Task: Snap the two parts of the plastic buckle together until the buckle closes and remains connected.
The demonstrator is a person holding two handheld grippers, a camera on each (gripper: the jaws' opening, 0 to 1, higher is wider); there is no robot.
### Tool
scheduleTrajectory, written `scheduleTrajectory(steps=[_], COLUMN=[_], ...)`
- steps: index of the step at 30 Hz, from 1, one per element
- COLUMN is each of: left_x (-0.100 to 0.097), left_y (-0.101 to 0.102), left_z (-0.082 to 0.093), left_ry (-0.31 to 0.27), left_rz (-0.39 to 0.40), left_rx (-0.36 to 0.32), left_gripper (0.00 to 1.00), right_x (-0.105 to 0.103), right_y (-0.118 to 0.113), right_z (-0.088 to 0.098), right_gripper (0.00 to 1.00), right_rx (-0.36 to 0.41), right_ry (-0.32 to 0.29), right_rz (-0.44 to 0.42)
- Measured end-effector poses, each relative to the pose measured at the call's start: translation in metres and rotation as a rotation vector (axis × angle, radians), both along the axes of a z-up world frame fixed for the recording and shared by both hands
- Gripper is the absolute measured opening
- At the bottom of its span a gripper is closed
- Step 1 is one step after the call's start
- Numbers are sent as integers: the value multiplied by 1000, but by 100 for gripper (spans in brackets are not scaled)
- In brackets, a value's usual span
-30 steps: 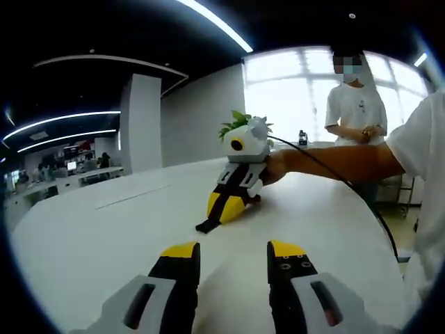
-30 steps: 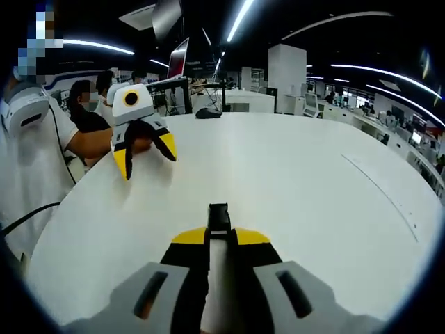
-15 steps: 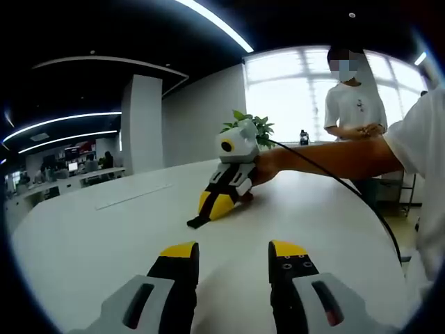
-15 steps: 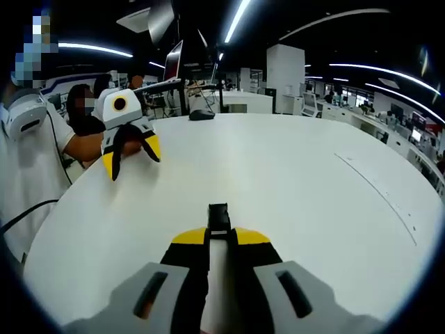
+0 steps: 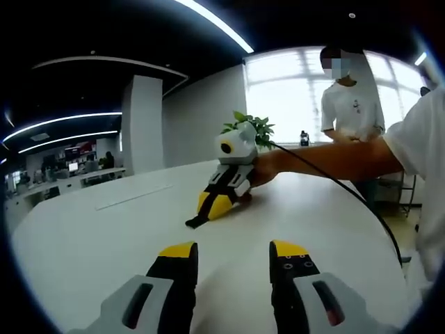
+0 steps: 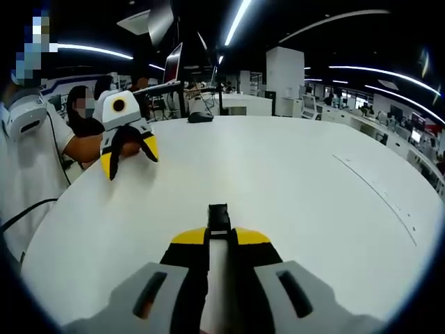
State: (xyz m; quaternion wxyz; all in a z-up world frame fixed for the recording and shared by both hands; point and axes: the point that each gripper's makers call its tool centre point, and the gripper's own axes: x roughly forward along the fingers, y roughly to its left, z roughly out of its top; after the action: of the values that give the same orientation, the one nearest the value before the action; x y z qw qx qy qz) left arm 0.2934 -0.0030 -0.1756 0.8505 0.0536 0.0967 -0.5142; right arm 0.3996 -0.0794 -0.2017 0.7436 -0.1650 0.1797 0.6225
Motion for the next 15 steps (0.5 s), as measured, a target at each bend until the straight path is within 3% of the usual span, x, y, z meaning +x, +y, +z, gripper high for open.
scheduleTrajectory(steps=[15], left_x=[-4], left_y=[1], left_z=[0], left_ry=[-5], left_rz=[3], left_rx=[2], left_gripper=[42], right_x=[-4], right_y=[-3], right_z=[-1], right_gripper=[24], right_rx=[35], right_ry=[7], right_rz=[-16])
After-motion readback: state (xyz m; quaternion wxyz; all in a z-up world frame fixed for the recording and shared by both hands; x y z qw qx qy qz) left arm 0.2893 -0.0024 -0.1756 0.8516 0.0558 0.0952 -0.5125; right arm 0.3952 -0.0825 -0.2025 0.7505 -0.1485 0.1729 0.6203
